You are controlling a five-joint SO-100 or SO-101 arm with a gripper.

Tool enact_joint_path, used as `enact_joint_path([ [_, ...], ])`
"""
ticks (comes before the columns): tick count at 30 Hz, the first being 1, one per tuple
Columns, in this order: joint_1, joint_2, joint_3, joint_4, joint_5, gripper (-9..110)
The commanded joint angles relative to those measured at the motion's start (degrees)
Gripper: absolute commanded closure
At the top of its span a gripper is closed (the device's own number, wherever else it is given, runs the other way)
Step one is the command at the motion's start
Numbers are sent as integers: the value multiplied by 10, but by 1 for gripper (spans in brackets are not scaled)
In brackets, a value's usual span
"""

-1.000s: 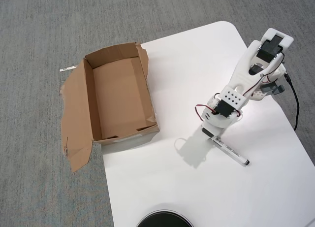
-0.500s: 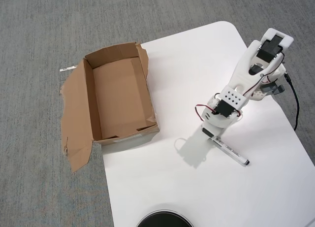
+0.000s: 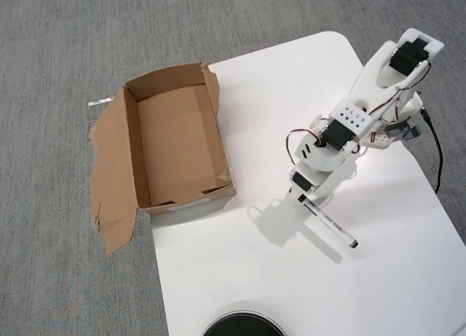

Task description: Grasp a pen and put it in the box.

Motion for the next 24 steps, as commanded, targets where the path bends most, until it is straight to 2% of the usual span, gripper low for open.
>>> enact_joint_path([
  [1,28,57,-13,-5,0,101],
  [10,102,136,-23,-9,-1,101],
  [24,236,127,-189,-9,-1,101],
])
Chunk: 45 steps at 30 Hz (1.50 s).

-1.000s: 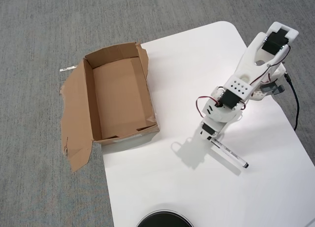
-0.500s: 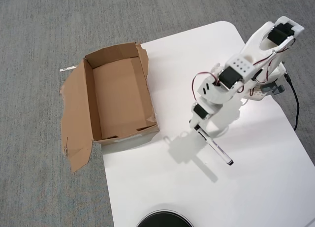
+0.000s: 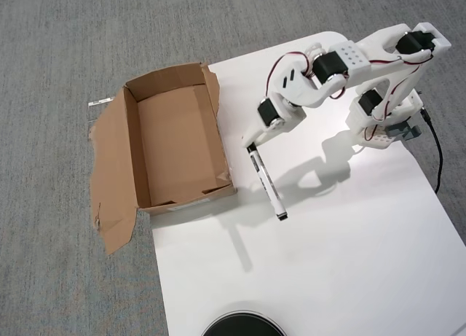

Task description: Grasp a pen and put it in the box.

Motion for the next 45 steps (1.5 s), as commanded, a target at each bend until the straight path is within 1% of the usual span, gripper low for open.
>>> enact_joint_path([
  [1,26,18,-58,-6,0,101],
  [12,88,16,-134,-10,0,101],
  [21,127,13,-148,-86,0,101],
  [26,143,-20,-155,-104,0,101],
  [45,147,-291,-367,-103,1,101],
])
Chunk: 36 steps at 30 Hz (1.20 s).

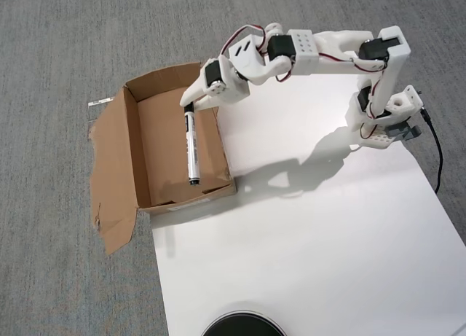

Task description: Grasp a pen and put it in the box.

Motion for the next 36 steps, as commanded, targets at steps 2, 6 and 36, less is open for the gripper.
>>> enact_joint_path([
  [2,7,-62,-69,-7,2,101],
  [6,24,-120,-103,-7,6,101],
  [36,54,-297,-116,1,1,100],
])
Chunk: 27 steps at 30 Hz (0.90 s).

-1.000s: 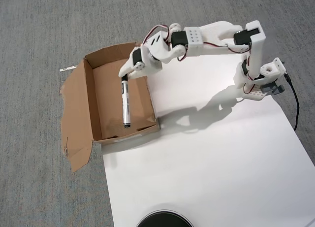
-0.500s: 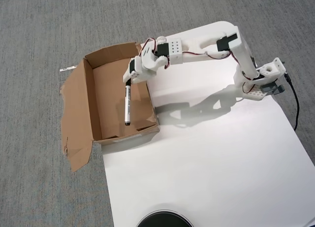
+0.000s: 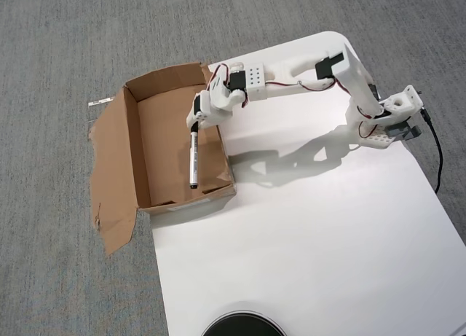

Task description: Grasp a pen and put it in the box.

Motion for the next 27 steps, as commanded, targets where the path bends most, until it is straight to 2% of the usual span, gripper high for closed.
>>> enact_joint_path([
  [1,-2,0,-11,0,-2,100],
  [11,-2,-21,-11,1,-2,88],
  [27,-2,-16,-11,1,-2,89],
])
